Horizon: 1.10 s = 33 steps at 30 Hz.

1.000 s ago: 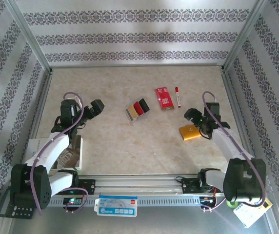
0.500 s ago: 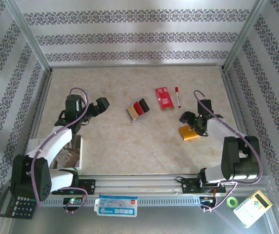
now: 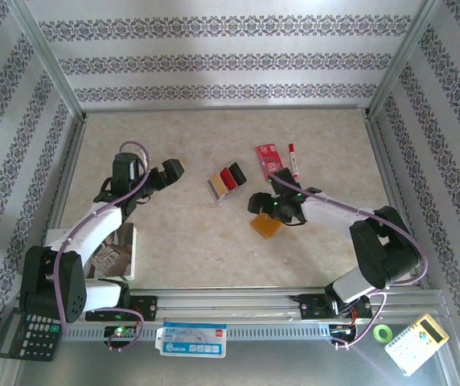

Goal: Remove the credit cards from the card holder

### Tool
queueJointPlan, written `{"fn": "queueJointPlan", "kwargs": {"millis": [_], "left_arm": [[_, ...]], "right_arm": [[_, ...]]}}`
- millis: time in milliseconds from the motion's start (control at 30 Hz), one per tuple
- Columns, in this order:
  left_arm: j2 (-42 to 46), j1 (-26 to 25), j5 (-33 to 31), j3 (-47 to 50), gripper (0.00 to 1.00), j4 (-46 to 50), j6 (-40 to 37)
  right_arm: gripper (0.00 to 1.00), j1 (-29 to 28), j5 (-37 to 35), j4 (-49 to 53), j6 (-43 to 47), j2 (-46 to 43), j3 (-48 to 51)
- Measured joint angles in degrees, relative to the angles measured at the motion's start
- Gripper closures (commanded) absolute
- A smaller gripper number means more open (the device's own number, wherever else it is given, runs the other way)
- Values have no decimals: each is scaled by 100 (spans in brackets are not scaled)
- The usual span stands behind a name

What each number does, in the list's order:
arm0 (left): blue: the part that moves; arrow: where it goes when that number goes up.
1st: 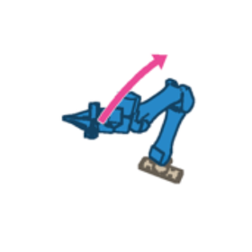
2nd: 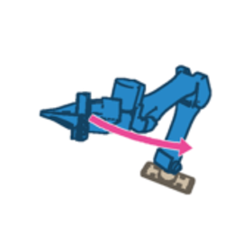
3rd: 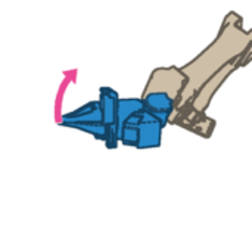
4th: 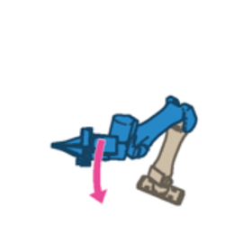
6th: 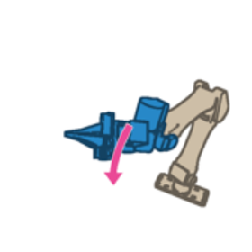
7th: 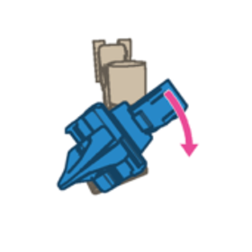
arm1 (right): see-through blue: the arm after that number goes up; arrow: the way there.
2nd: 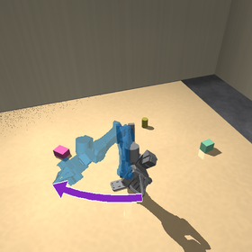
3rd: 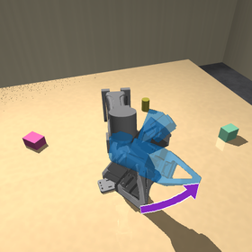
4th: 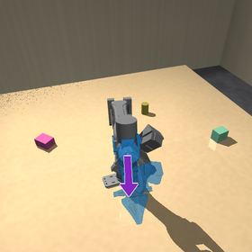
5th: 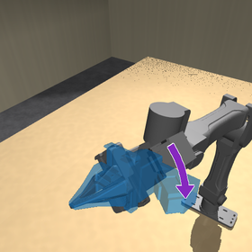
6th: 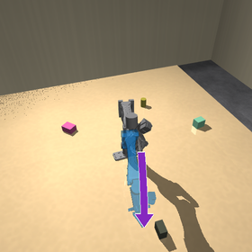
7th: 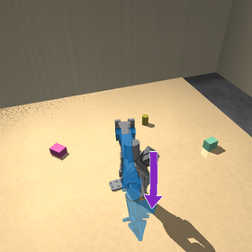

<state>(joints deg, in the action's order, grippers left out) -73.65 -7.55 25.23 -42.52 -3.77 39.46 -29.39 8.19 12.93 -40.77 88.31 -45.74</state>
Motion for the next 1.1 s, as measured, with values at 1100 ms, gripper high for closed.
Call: {"fn": "queueJointPlan", "kwargs": {"millis": [1100], "left_arm": [[-157, -76, -149, -267, 0, 708, -195]], "right_arm": [[19, -382, 542, 861, 549, 299, -385]]}}
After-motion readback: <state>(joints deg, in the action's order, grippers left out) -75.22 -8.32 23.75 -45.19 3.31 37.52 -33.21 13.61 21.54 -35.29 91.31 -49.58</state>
